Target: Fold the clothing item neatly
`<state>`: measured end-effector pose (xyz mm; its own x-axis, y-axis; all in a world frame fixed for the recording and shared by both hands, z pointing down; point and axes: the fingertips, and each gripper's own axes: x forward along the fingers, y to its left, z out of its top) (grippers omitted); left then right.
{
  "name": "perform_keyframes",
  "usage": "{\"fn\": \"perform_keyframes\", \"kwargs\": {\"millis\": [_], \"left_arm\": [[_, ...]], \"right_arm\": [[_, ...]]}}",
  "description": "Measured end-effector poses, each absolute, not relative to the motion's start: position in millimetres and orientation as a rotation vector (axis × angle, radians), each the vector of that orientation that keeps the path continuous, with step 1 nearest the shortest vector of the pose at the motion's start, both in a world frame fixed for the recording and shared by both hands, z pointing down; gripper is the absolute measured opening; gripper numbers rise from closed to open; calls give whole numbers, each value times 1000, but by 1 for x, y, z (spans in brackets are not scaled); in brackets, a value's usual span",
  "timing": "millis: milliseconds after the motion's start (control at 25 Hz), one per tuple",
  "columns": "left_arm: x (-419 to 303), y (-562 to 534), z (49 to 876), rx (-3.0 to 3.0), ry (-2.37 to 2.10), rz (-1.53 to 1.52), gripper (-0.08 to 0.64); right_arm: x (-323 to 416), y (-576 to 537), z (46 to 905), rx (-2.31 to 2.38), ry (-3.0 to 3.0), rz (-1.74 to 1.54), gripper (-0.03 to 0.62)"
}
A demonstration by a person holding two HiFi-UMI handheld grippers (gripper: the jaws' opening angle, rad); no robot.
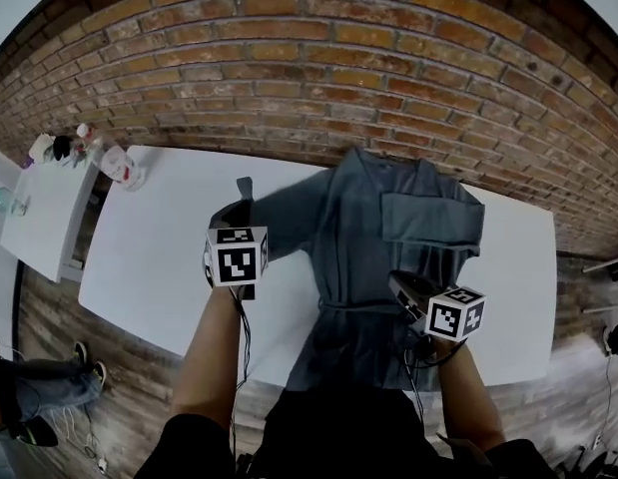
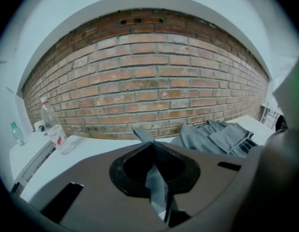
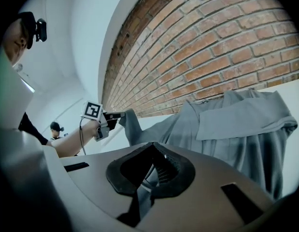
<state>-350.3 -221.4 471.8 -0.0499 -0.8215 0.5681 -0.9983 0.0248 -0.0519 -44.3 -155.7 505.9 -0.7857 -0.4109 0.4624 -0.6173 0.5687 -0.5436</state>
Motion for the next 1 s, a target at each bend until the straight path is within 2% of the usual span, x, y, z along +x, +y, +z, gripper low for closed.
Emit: {"fn": "perform_keyframes", "kwargs": {"millis": [560, 1000], "left_arm": [[-102, -297, 492, 2105, -1602, 702, 14], [16, -335, 543, 2107, -1503, 760, 14]], "right_arm": [[108, -141, 518, 1079, -2463, 1155, 2], [186, -132, 534, 1095, -2407, 1187, 2]]}}
